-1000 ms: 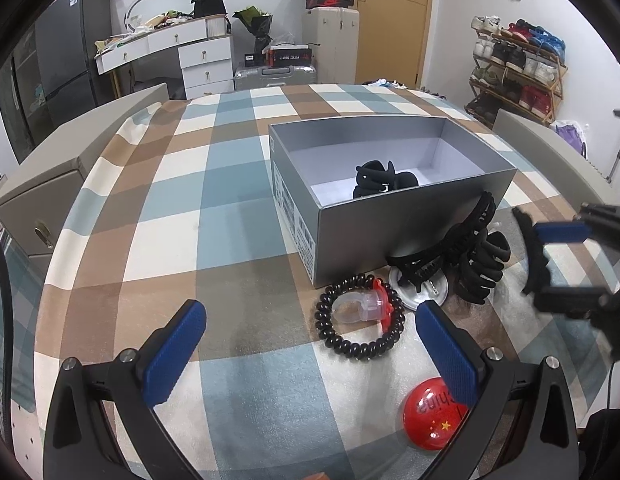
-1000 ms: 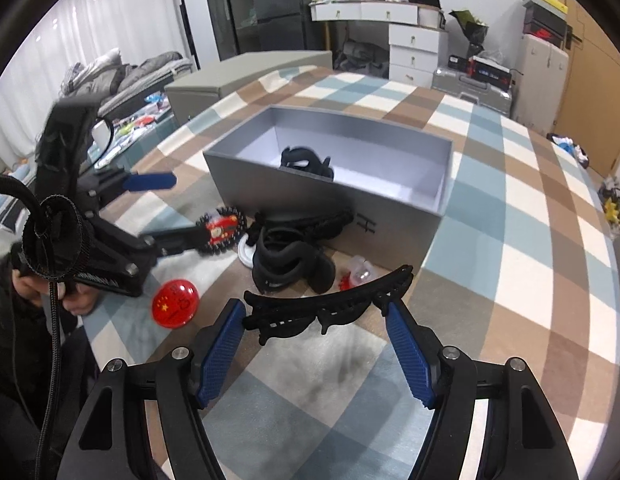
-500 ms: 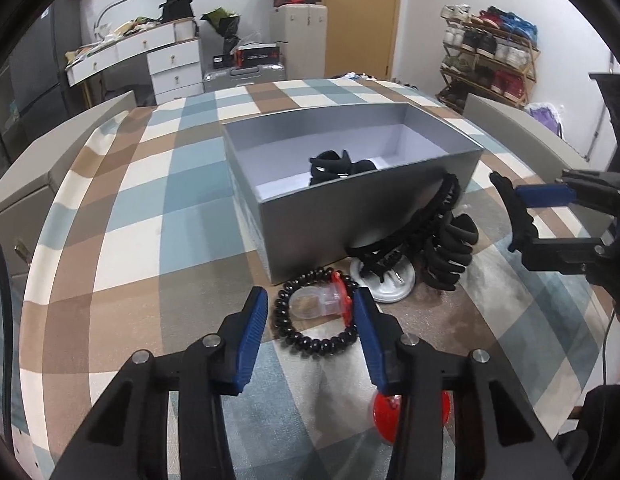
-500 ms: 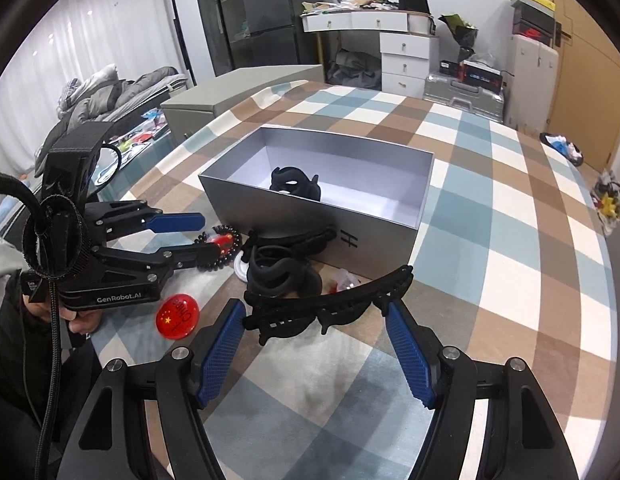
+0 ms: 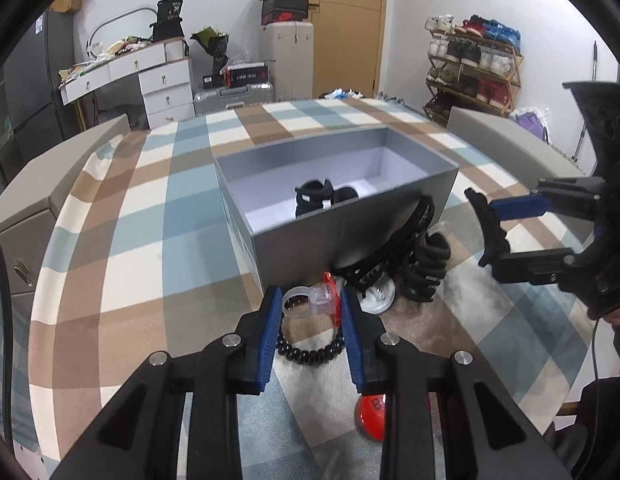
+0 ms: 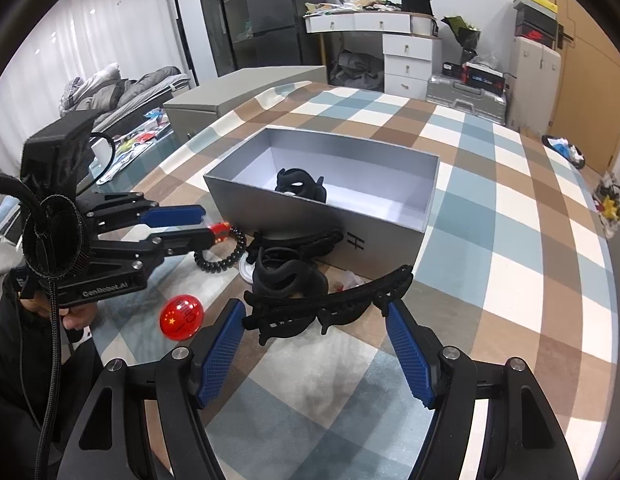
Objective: Organize jewelry
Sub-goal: 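Lift both items over the grey box and open both tools to release them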
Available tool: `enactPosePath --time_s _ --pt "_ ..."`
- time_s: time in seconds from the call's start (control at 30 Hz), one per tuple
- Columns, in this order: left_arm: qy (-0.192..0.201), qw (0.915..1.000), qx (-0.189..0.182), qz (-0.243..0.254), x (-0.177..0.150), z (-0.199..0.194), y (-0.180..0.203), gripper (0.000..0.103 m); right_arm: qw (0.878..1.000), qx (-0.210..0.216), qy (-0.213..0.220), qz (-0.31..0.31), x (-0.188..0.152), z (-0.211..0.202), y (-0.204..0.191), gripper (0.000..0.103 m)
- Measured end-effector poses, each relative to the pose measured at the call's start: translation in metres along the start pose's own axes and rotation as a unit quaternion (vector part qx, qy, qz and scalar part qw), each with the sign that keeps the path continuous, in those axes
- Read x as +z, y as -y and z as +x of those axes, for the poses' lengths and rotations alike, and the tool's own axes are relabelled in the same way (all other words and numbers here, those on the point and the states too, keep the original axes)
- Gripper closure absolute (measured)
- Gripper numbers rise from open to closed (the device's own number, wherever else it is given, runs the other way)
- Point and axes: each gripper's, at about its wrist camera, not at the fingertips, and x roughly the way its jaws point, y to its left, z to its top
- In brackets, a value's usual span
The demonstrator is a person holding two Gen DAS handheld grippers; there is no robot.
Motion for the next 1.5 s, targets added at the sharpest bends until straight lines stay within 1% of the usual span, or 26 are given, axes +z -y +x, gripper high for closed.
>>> enactPosePath --time_s 0.17,0.27,0.47,0.57,0.63,0.77,0.9,1.03,1.1,1.17,1.27,1.33,1.5 --pt "0.027 0.9996 -0.005 -0.006 0.006 -0.010 -0.003 0.079 1.000 0.005 0.017 0.007 0.002 -0.008 0.002 0.031" --pt "0.046 0.9989 -0.003 -0.011 0.009 -0.017 -0.003 0.079 0.999 0.015 0.039 0.018 0.005 -0.015 0.005 0.031" --pt "0.073 0.9971 0.009 -0.020 0.018 -0.023 -0.005 0.079 0.994 0.024 0.091 0.057 0.013 -0.027 0.014 0.031" --pt "0.082 0.9963 0.012 -0.023 0.022 -0.023 -0.007 0.079 0.991 0.026 0.109 0.079 0.018 -0.029 0.020 0.031" --pt "0.085 0.9961 0.014 -0.021 0.026 -0.020 -0.007 0.079 0.988 0.034 0.113 0.097 0.024 -0.027 0.026 0.031" --pt "0.083 0.9962 0.015 -0.022 0.028 -0.014 -0.006 0.079 0.984 0.081 0.104 0.121 0.033 -0.016 0.034 0.031" --pt "0.079 0.9963 0.014 -0.029 0.029 -0.008 -0.006 0.079 0.981 0.096 0.101 0.134 0.042 -0.007 0.038 0.031" --pt "0.073 0.9964 0.013 -0.041 0.032 0.000 -0.006 0.079 0.980 0.097 0.096 0.145 0.048 0.001 0.043 0.031" --pt "0.070 0.9965 0.013 -0.043 0.034 0.003 -0.005 0.079 0.977 0.114 0.090 0.158 0.049 0.007 0.047 0.031" --pt "0.068 0.9968 0.018 -0.039 0.037 0.004 -0.003 0.079 0.970 0.143 0.080 0.183 0.050 0.017 0.054 0.031" --pt "0.063 0.9970 0.022 -0.038 0.040 0.007 0.000 0.079 0.965 0.146 0.070 0.204 0.050 0.025 0.059 0.031" --pt "0.060 0.9972 0.024 -0.037 0.041 0.009 0.001 0.079 0.962 0.156 0.067 0.214 0.049 0.028 0.062 0.031" --pt "0.046 0.9975 0.038 -0.037 0.041 0.017 -0.002 0.079 0.961 0.160 0.065 0.217 0.049 0.028 0.061 0.031"
